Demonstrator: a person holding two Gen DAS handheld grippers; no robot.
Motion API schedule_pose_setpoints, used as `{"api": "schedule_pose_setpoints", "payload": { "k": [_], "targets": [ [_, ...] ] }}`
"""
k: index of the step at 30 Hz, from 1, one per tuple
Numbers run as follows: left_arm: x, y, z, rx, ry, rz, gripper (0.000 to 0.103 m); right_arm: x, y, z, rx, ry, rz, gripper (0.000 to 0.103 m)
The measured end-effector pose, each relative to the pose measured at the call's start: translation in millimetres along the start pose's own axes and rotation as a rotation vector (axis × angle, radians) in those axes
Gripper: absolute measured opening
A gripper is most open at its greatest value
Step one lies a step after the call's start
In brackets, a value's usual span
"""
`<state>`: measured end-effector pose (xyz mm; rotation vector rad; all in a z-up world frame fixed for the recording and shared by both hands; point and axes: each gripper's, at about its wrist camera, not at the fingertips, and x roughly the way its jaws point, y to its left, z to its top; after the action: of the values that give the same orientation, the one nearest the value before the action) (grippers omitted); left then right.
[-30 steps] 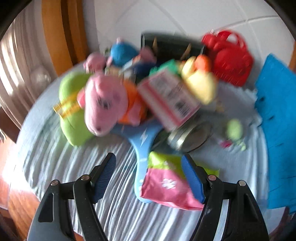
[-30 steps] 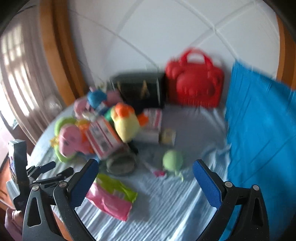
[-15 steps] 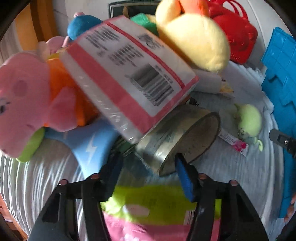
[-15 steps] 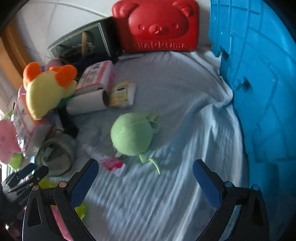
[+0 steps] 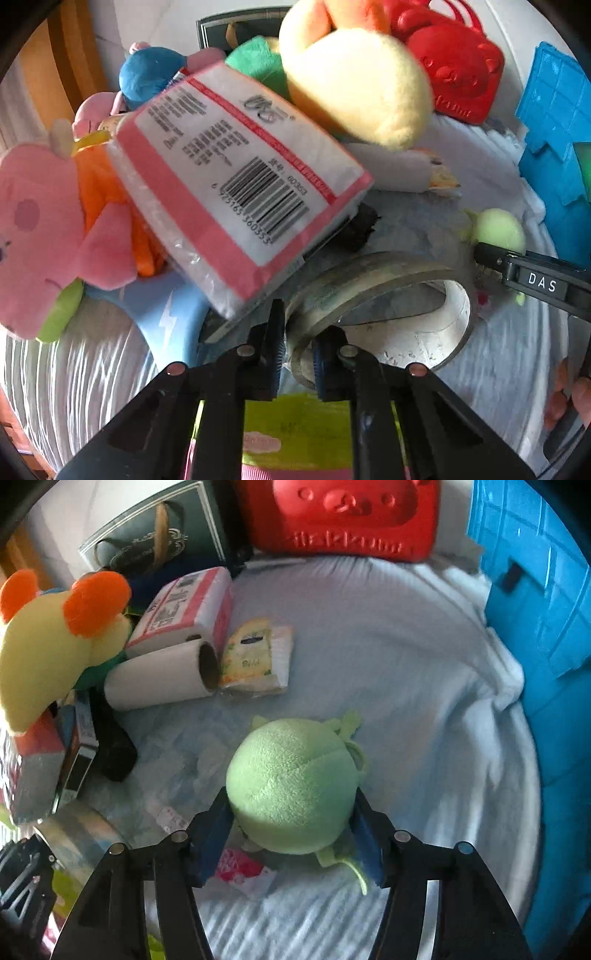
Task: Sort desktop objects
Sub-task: 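Carry the tape roll and green plush toy over the blue crate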
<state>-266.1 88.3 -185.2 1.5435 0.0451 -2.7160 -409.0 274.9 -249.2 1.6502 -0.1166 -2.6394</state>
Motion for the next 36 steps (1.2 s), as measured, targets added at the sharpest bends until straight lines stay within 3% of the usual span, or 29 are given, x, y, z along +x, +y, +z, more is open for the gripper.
{"api": "schedule_pose_setpoints", "payload": {
  "k": [9, 16, 22, 28, 32, 36],
  "targets": [
    [-84, -10, 8, -0.041, -0.129, -0.03, 0.013, -117, 9, -28, -0.02, -0.183, 0.049, 0.06],
    [-172, -31, 38, -0.012, -0.314, -0.047, 0.013, -233, 10, -44, -0.015, -0.391, 0.04, 0.06],
    [-247, -57, 49, 0.03, -0.463, -0.145, 0.013, -331, -3, -62, -0.013, -0.581, 0.026, 0.06],
    [-307, -114, 46, 0.121, -0.57, -0.257, 0.013, -410, -43, -91, 0.029, -0.745, -0.071, 0.06],
    [-333, -164, 38, 0.187, -0.599, -0.323, 0.013, -438, -88, -106, 0.095, -0.797, -0.171, 0.061],
    [-355, -211, 29, 0.246, -0.609, -0.371, 0.013, -454, -138, -116, 0.163, -0.795, -0.254, 0.061]
  ]
}}
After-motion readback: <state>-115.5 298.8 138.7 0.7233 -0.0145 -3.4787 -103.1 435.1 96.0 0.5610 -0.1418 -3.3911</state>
